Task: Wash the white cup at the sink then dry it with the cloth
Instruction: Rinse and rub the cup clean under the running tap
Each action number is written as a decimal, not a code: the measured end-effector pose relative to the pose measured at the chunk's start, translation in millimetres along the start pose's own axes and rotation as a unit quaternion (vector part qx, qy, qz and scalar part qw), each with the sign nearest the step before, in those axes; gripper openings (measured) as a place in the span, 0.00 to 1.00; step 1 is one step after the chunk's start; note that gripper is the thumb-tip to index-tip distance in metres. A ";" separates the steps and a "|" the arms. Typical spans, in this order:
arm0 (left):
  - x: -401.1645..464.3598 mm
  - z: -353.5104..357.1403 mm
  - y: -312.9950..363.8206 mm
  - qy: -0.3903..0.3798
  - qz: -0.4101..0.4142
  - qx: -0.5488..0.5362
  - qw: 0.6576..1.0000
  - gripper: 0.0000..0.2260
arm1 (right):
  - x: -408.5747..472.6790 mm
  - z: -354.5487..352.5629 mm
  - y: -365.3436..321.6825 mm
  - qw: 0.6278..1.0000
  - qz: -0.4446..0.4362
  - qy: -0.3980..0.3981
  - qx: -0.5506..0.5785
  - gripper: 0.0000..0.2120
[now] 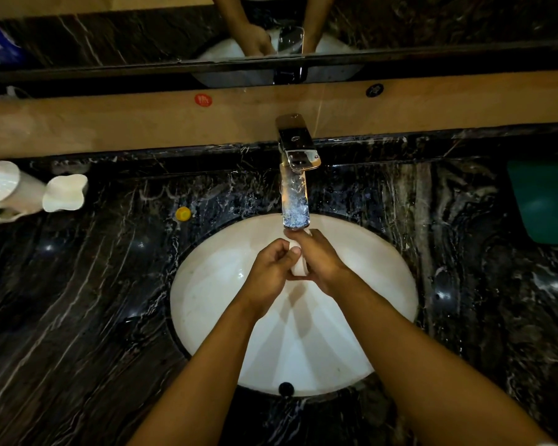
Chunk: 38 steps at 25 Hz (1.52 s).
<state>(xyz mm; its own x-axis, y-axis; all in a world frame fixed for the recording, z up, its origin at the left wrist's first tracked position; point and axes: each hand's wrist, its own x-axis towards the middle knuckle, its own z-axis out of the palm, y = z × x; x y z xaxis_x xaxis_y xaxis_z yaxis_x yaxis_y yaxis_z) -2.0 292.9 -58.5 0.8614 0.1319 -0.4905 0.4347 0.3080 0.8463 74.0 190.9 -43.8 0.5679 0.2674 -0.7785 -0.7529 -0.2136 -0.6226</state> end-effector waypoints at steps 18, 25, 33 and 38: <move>12.2 -6.2 18.8 0.073 -0.010 0.039 0.996 0.09 | 7.9 8.7 -9.7 1.000 -0.002 0.017 -0.001 0.17; 2.0 -13.2 -0.3 0.004 -0.008 0.004 1.000 0.06 | 9.6 3.1 -9.9 0.999 0.013 0.045 0.007 0.11; 3.4 -12.0 4.3 -0.030 -0.030 -0.029 0.999 0.02 | 5.5 -1.2 -0.1 0.992 -0.099 0.080 -0.020 0.12; 1.5 -12.0 -0.9 -0.034 -0.014 -0.032 0.999 0.07 | -1.3 -7.6 -3.4 0.998 0.051 -0.031 0.013 0.18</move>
<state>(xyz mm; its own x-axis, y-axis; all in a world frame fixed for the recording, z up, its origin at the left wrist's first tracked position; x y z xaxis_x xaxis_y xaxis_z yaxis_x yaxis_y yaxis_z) -4.2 304.2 -62.5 0.8663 0.0593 -0.4960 0.4420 0.3714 0.8165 78.4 184.2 -41.3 0.4676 0.3031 -0.8304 -0.8139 -0.2189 -0.5382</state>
